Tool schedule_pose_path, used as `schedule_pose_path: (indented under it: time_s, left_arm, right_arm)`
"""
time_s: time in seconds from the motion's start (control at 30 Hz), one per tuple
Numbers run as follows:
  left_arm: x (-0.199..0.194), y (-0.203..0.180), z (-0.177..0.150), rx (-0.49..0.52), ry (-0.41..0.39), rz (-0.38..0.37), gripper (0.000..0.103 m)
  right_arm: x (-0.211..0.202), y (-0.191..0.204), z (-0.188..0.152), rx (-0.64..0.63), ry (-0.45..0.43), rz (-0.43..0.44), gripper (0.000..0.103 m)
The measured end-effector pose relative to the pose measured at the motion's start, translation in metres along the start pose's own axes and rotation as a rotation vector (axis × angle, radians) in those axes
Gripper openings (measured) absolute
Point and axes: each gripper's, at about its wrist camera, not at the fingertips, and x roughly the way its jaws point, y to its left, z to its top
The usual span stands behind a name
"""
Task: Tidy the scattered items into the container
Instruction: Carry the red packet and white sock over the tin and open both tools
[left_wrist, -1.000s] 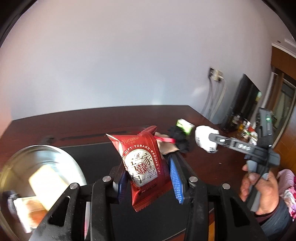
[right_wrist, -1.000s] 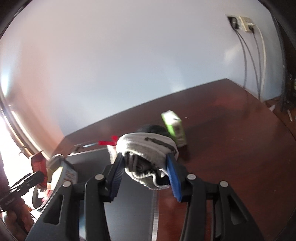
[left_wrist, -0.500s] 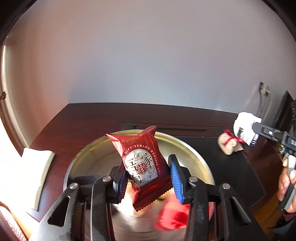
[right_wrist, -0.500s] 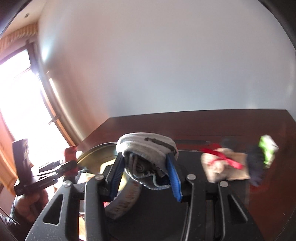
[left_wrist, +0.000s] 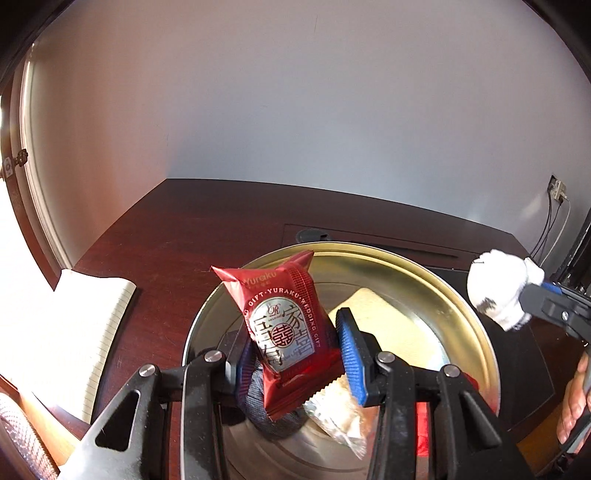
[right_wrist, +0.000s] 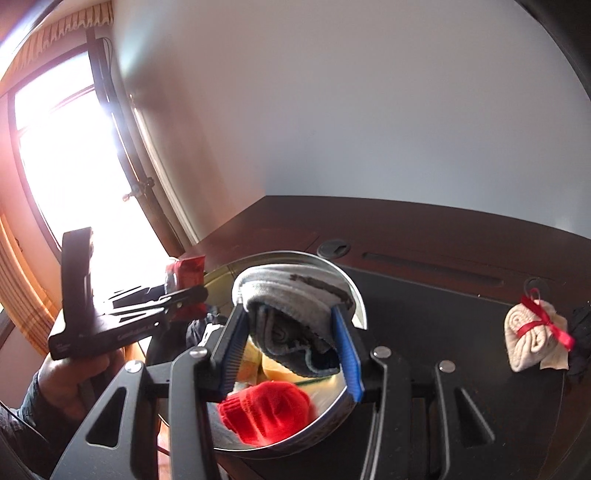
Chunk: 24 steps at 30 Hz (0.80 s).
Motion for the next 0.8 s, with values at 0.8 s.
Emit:
schedule_pose_path:
  time_s: [0.8]
  left_arm:
    - [0.025, 0.011, 0.007, -0.006, 0.046, 0.031, 0.044]
  right_arm:
    - [0.025, 0.028, -0.023, -0.080, 0.079, -0.023, 0.046]
